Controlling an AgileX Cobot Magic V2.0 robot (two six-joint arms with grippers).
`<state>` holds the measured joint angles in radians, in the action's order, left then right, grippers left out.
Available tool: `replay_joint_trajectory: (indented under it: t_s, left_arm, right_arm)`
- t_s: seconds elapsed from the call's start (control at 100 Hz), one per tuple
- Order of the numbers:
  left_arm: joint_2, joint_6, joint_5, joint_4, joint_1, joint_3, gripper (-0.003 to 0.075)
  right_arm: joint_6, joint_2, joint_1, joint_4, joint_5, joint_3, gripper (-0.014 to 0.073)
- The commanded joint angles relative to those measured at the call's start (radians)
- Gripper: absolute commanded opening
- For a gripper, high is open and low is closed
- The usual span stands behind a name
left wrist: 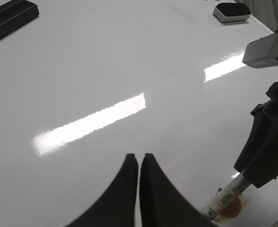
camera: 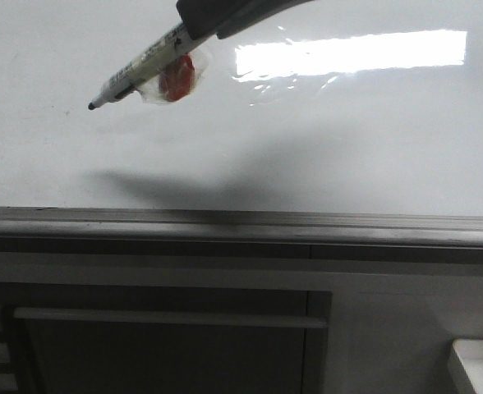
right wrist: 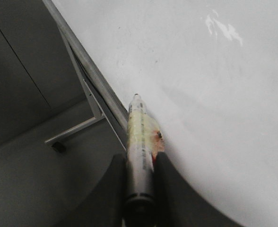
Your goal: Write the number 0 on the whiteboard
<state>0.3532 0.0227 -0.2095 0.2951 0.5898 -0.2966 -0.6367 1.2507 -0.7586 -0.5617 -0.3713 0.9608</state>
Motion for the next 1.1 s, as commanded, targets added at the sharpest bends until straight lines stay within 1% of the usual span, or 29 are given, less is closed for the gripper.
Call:
replay_joint_trajectory:
  t_s: [0.0,0.11,0.22,0.4,0.58,0.93,1.09]
  left_arm:
    - [0.009,0.013,-0.046,-0.028,-0.005,-0.033,-0.0020]
    - [0.009,0.004,-0.027,-0.028,-0.005,-0.033,-0.0020]
    - [0.009,0.004,-0.009,-0.028,-0.027,-0.033,-0.0020]
    - [0.009,0.004,-0.016,-0.028,-0.083,-0.033,-0.0020]
    - [0.009,0.004,-0.045,-0.028,-0.124,-0.033,-0.0020]
    - [0.009,0.004,-0.057,-0.028,-0.129,-0.033,-0.0020]
    - [0.009,0.004,-0.058,-0.028,-0.129,-0.033,-0.0020]
  right_arm:
    - [0.003,-0.001,0.014,0.002,0.038,0.059,-0.0070]
    - [0.003,0.033,0.036,0.004,0.012,0.094,-0.0070]
    - [0.003,0.064,0.052,0.009,-0.026,0.130,-0.0069]
    - [0.003,0.107,0.063,0.038,-0.077,0.182,-0.0069]
    - [0.003,0.145,0.063,0.060,-0.075,0.209,-0.0069]
    - [0.003,0.185,0.093,0.091,-0.070,0.293,-0.0069]
    - [0.003,0.185,0.136,0.098,-0.082,0.337,-0.0069]
